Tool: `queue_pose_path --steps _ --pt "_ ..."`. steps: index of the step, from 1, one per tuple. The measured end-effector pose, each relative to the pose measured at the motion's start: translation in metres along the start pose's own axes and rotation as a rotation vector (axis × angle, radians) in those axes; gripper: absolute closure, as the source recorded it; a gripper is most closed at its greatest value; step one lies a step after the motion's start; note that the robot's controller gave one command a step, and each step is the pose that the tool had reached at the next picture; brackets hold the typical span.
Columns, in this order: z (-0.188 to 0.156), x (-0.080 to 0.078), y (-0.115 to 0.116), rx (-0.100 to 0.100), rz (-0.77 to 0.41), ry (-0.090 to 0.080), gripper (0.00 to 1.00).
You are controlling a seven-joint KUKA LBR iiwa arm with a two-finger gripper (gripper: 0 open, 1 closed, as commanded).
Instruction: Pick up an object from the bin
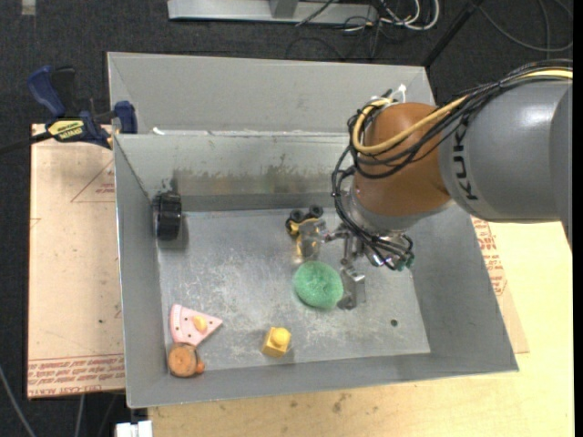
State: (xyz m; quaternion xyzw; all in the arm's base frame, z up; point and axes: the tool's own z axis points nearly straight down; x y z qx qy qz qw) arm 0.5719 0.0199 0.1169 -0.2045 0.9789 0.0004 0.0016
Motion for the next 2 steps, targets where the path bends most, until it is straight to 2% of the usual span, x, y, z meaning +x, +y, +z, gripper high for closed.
queue_pose_path --steps 1,2 --pt "0.0344 -0.0107 -0.0082 0.0 0.152 -0.004 1.0" --pt "0.0342 -0.0109 -0.0083 0.0 0.152 -0.004 1.0"
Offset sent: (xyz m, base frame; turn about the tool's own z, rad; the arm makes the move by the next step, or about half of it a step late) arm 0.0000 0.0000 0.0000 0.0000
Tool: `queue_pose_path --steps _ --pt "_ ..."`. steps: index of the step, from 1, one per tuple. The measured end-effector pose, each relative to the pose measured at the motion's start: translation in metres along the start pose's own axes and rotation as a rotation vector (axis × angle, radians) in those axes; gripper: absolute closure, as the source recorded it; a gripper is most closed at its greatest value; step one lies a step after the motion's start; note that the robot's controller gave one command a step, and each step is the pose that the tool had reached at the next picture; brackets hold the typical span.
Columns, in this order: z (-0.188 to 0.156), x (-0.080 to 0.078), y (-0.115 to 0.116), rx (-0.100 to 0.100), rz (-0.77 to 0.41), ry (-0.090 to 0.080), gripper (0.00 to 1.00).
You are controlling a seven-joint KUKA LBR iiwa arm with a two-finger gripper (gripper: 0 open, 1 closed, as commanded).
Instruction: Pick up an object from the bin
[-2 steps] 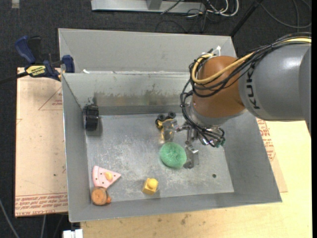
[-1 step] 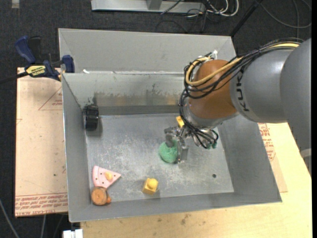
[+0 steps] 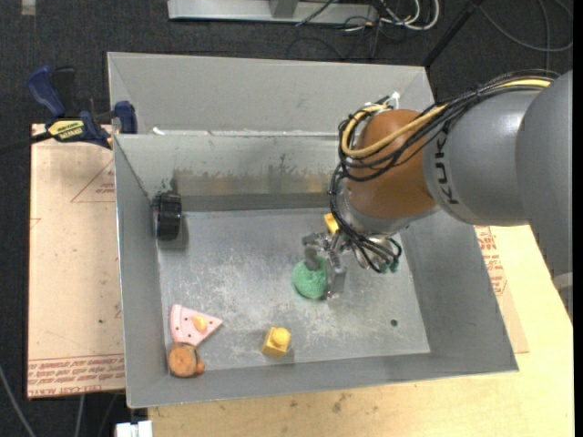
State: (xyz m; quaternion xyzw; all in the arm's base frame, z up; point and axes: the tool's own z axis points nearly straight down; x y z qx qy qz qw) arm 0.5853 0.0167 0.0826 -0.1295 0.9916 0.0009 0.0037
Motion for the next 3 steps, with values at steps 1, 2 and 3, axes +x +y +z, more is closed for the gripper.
queue_pose_path --steps 1,2,3 --pt "0.0 0.0 0.0 0.0 0.0 0.0 1.0" --pt "0.0 0.0 0.0 0.0 0.0 0.0 1.0" --pt "0.0 0.0 0.0 0.0 0.0 0.0 1.0"
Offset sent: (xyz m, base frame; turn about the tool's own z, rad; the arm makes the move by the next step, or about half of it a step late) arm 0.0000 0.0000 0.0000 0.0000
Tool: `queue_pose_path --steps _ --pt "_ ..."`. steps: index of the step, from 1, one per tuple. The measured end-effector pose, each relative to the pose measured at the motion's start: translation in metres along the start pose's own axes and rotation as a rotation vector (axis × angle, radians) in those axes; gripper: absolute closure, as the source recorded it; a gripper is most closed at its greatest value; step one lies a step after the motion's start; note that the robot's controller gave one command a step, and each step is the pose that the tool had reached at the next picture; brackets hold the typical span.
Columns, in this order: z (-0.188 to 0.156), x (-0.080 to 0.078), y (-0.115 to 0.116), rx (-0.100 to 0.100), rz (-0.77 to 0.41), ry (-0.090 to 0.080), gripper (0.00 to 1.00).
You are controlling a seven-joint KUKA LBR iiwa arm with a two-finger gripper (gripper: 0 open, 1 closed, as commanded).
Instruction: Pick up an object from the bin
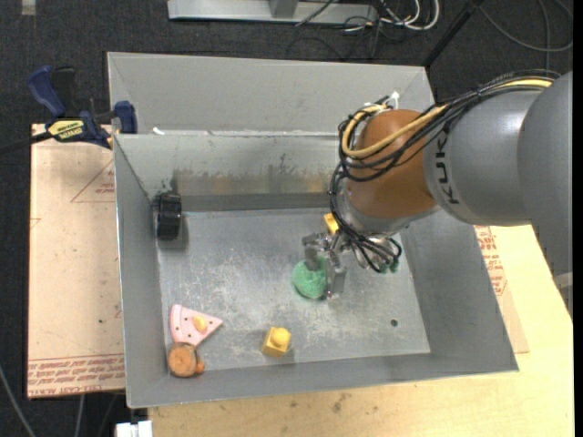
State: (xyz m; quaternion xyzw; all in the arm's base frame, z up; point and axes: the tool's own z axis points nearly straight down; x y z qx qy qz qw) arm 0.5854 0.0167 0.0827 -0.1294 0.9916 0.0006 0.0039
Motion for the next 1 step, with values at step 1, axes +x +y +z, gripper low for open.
queue_pose_path --steps 1 --pt "0.0 0.0 0.0 0.0 0.0 0.0 1.0"
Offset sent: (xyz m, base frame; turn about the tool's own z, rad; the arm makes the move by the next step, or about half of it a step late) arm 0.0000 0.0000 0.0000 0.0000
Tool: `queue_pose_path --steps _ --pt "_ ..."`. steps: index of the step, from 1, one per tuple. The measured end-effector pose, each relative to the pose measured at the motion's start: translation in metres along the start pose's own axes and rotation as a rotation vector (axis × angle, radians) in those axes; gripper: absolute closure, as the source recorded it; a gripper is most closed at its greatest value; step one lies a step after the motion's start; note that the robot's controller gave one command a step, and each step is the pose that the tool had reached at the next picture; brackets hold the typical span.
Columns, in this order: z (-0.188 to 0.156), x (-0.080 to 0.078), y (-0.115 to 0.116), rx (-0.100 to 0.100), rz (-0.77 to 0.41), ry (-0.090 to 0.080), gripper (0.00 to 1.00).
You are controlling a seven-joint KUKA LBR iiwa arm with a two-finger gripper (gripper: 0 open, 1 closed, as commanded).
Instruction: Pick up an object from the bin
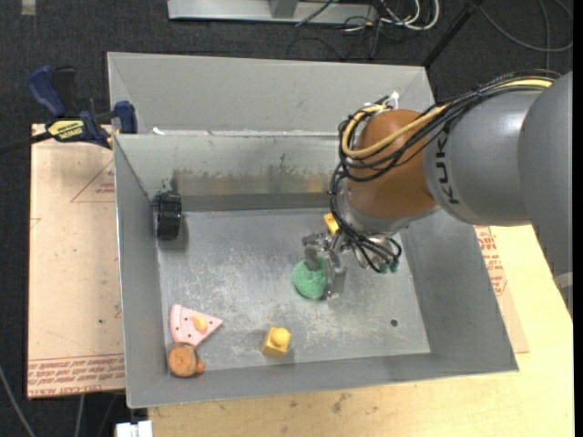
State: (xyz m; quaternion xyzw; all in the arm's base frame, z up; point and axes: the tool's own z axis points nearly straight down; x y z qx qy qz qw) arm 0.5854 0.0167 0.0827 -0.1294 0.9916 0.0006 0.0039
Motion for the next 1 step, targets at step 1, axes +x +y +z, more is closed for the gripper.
queue_pose_path --steps 1 --pt "0.0 0.0 0.0 0.0 0.0 0.0 1.0"
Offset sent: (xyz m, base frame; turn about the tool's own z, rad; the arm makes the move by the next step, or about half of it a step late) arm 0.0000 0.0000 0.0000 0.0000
